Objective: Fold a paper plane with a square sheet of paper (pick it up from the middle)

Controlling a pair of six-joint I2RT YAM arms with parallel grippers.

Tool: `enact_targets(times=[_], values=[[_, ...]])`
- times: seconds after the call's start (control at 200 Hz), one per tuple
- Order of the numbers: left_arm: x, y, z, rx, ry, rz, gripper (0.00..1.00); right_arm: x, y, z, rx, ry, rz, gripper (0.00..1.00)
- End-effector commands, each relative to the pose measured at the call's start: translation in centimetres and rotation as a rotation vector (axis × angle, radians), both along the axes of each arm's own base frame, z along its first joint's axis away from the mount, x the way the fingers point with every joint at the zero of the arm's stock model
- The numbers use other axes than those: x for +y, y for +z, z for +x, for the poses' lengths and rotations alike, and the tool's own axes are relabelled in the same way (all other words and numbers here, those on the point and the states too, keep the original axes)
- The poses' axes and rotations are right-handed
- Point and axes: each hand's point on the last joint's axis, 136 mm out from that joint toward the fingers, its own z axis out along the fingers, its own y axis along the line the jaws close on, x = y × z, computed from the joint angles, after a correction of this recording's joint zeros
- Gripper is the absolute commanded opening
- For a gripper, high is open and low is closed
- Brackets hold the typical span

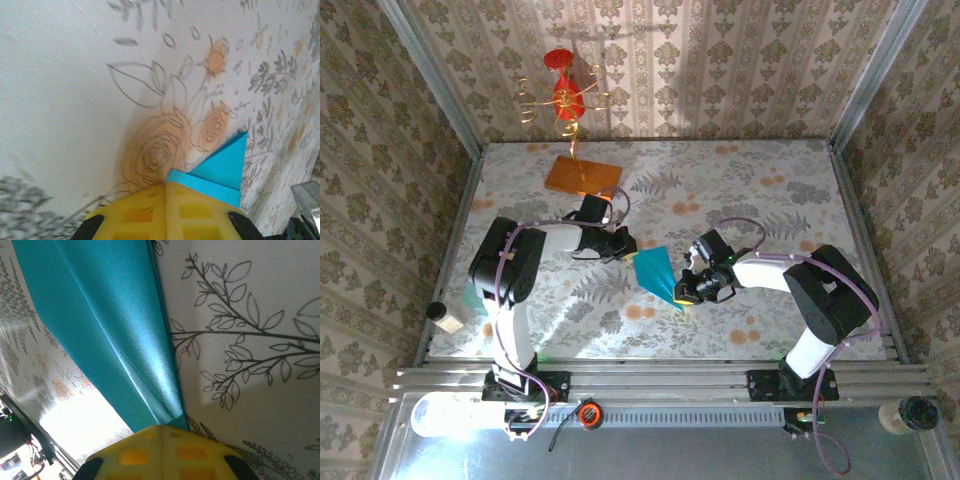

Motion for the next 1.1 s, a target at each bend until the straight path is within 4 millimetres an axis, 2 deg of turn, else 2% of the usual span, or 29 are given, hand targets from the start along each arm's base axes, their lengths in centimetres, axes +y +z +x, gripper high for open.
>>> enact_targets(times=[0.0,0.24,0.35,0.42,0.515,0.58,0.63,0.71,0.805,0.95,1.095], values=[[4.8,-2.2,3.0,-0.062,0.134,0.184,0.09,-8.9,-7.2,-7.1,0.243,-0.032,-0.451,0.04],[5.0,-1.6,3.7,-0.081,0.149,0.206,0.1,-7.9,-6.9,-6.7,0.226,-0.031,-0.399,0.05],[5.2,0.0,3.7,-0.11,0.167,0.199,0.11,-6.5,-6.2,-5.6,0.195,-0.043,-0.33,0.06],[5.3,1.3,3.4,-0.132,0.179,0.184,0.13,-5.0,-5.2,-4.2,0.156,-0.054,-0.264,0.07],[5.6,3.1,2.5,-0.159,0.193,0.167,0.19,-2.3,-2.4,-1.5,0.075,-0.066,-0.136,0.11],[6.0,3.8,1.6,-0.167,0.201,0.162,0.23,0.1,1.0,0.3,-0.005,-0.043,-0.002,0.14],[6.3,4.5,0.8,-0.176,0.205,0.155,0.27,1.4,3.8,1.3,-0.072,-0.019,0.087,0.2],[7.1,5.1,-0.6,-0.185,0.217,0.157,0.38,2.0,7.3,2.3,-0.175,0.003,0.151,0.28],[8.1,5.5,-2.2,-0.195,0.235,0.168,0.48,1.6,9.7,2.9,-0.264,0.026,0.171,0.35],[8.7,6.1,-4.0,-0.211,0.25,0.156,0.6,0.1,9.5,3.5,-0.33,0.028,0.137,0.44],[7.9,6.7,-5.1,-0.234,0.221,0.136,0.8,-0.1,8.3,4.2,-0.323,0.04,0.151,0.47]])
